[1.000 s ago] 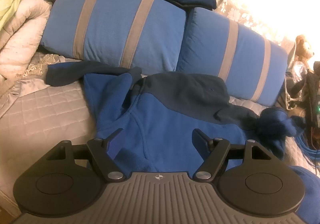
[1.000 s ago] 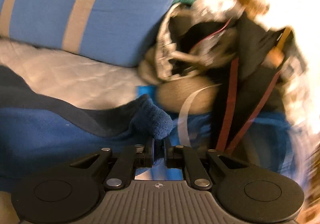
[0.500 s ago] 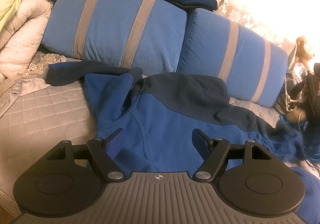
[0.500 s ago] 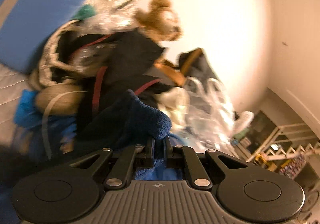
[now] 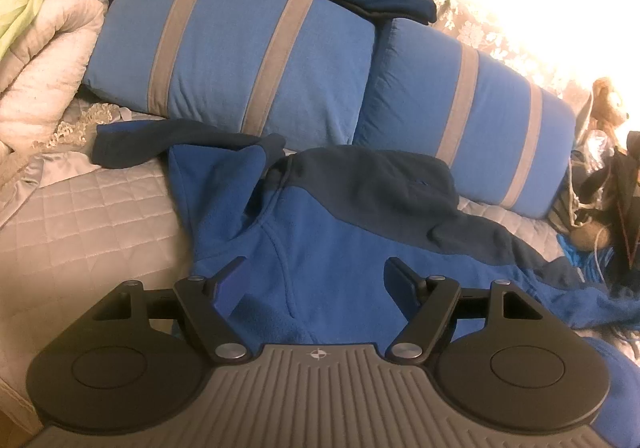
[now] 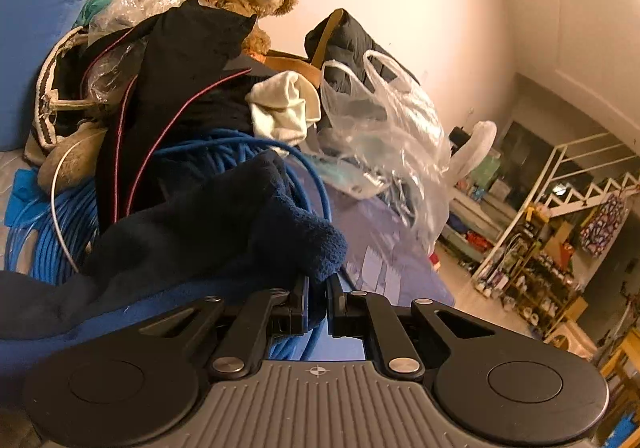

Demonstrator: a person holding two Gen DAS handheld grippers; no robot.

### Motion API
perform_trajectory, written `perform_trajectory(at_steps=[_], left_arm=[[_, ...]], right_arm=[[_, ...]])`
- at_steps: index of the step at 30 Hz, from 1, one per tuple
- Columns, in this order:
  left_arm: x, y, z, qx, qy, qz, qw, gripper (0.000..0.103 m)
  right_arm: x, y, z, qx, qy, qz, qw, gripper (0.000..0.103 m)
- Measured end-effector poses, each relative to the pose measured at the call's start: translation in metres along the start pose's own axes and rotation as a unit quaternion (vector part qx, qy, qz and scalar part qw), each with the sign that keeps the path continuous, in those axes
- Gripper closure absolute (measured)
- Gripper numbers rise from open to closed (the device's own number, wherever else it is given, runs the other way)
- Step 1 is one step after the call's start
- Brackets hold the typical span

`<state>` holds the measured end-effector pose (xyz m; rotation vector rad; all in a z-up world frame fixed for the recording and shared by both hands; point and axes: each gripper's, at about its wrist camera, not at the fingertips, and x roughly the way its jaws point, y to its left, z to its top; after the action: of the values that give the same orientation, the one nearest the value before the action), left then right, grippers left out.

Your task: Fold clothes

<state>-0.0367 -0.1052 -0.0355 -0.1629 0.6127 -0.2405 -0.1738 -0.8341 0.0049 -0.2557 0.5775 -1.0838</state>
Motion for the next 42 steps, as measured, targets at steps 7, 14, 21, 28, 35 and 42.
perform_trajectory(at_steps=[7,14,21,28,35,42], left_arm=[[0.0,0.001,-0.001,-0.006,-0.001,-0.003,1.0,0.03],[-0.001,0.004,-0.001,-0.015,-0.002,-0.009,0.9998,0.03],[-0.001,0.007,-0.001,-0.022,-0.002,-0.014,0.9997,0.03],[-0.001,0.009,-0.001,-0.028,-0.002,-0.016,0.9995,0.03],[0.0,0.007,0.0,-0.029,-0.002,-0.012,0.9995,0.03],[0.0,0.008,0.0,-0.03,-0.002,-0.012,0.9995,0.03]], right_arm=[[0.006,-0.009,-0.007,0.039,0.028,0.008,0.999,0.092],[0.014,-0.02,-0.011,0.096,0.07,0.057,0.991,0.057],[-0.002,-0.018,-0.011,0.097,0.039,0.105,0.989,0.028],[0.004,-0.024,0.005,0.108,0.017,0.101,0.989,0.028],[0.023,-0.023,0.035,0.09,0.035,0.12,0.988,0.078],[0.003,-0.026,0.062,0.099,-0.049,0.003,0.994,0.092]])
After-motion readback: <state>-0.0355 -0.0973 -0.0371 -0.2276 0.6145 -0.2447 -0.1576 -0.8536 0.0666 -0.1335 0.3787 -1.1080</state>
